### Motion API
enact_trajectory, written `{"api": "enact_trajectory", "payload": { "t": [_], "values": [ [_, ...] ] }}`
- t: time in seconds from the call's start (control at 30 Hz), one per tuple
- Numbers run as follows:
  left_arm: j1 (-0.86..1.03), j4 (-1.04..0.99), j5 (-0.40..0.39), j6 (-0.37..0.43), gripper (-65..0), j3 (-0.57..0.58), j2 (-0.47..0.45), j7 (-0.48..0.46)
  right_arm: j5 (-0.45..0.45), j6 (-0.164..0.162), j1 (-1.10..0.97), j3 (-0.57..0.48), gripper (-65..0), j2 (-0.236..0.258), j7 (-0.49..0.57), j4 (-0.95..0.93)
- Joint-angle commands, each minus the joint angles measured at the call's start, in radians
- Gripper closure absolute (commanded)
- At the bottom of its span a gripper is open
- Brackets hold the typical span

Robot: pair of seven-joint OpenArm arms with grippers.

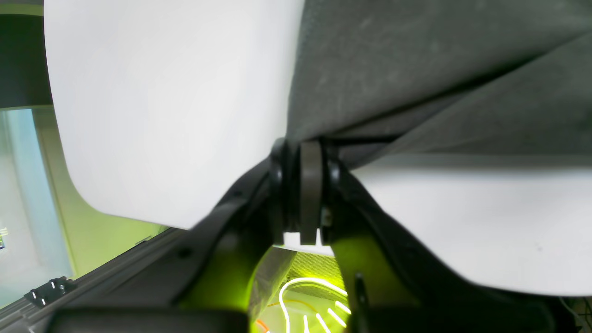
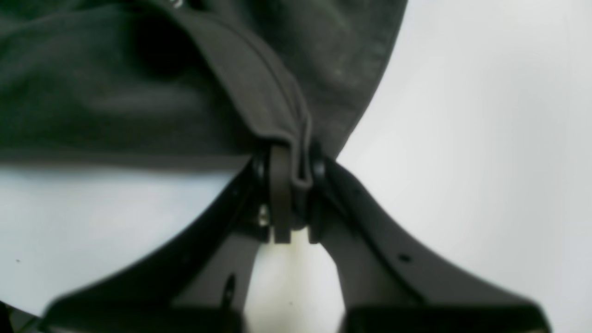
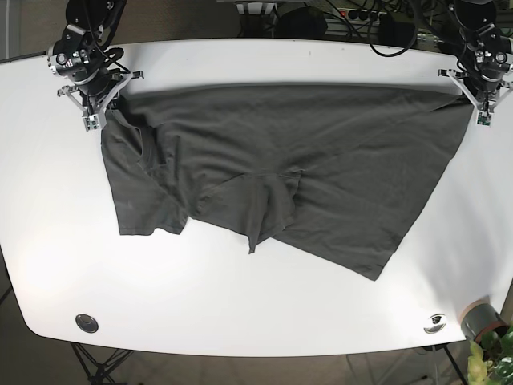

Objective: Fold the T-shirt properly

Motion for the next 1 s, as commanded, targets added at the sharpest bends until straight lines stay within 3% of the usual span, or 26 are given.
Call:
{"api": "enact_trajectory", "payload": {
  "t": [0.0, 0.1, 0.23, 0.33, 0.83, 0.97],
  "values": [
    [-0.001, 0.016, 0.002, 0.007, 0.0, -0.029, -0.015, -0.012, 0.003, 0.009, -0.003, 0.001, -2.7, 0.01, 0.013, 0.022],
    [-0.003, 0.016, 0.002, 0.007, 0.0, -0.037, -0.015, -0.012, 0.003, 0.009, -0.001, 0.001, -6.3, -0.006, 0.013, 0.025],
    [-0.004, 0.016, 0.002, 0.007, 0.0, -0.037, -0.015, -0.012, 0.005, 0.009, 0.0, 0.002, -25.4, -0.01, 0.013, 0.073],
    [-0.006, 0.016, 0.002, 0.007, 0.0, -0.037, -0.015, -0.012, 0.017, 0.009, 0.0, 0.002, -33.5, -0.01, 0.013, 0.091],
    [-0.007, 0.016, 0.0, 0.007, 0.0, -0.037, -0.015, -0.013, 0.278, 0.011, -0.043, 0.001, -34.4, -0.002, 0.01, 0.192],
    [-0.007, 0.016, 0.0, 0.007, 0.0, -0.037, -0.016, -0.013, 0.285, 0.008, -0.032, -0.001, -34.4, -0.002, 0.01, 0.192]
  ]
}}
